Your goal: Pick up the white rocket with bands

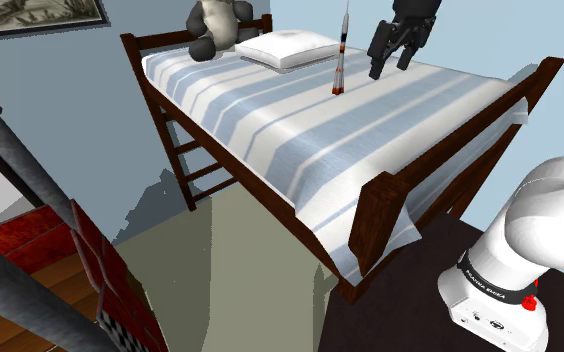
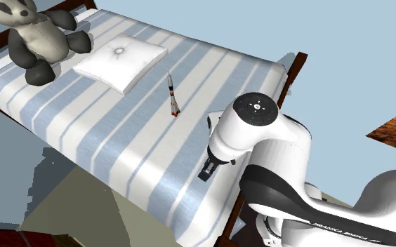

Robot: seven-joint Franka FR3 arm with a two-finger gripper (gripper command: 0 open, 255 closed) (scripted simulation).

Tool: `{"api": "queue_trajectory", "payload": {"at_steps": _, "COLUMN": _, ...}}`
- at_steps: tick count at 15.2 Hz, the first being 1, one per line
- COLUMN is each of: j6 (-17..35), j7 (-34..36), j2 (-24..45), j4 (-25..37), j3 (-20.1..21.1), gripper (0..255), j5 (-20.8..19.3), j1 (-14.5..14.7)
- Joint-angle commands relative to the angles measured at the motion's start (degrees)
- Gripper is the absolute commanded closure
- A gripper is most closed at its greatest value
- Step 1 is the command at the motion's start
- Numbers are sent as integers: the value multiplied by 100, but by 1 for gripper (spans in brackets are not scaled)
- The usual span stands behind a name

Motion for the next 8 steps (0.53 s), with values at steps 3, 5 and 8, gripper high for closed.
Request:
{"api": "queue_trajectory", "payload": {"at_steps": 3, "j6": 503, "j7": 163, "j2": 179, "j4": -71, "j3": 48, "gripper": 0, "j5": -126, "j1": -123}}
{"api": "queue_trajectory", "payload": {"at_steps": 5, "j6": 993, "j7": 339, "j2": 380, "j4": -110, "j3": 95, "gripper": 0, "j5": -262, "j1": -254}}
{"api": "queue_trajectory", "payload": {"at_steps": 8, "j6": 1698, "j7": 632, "j2": 715, "j4": -109, "j3": 166, "gripper": 0, "j5": -489, "j1": -467}}
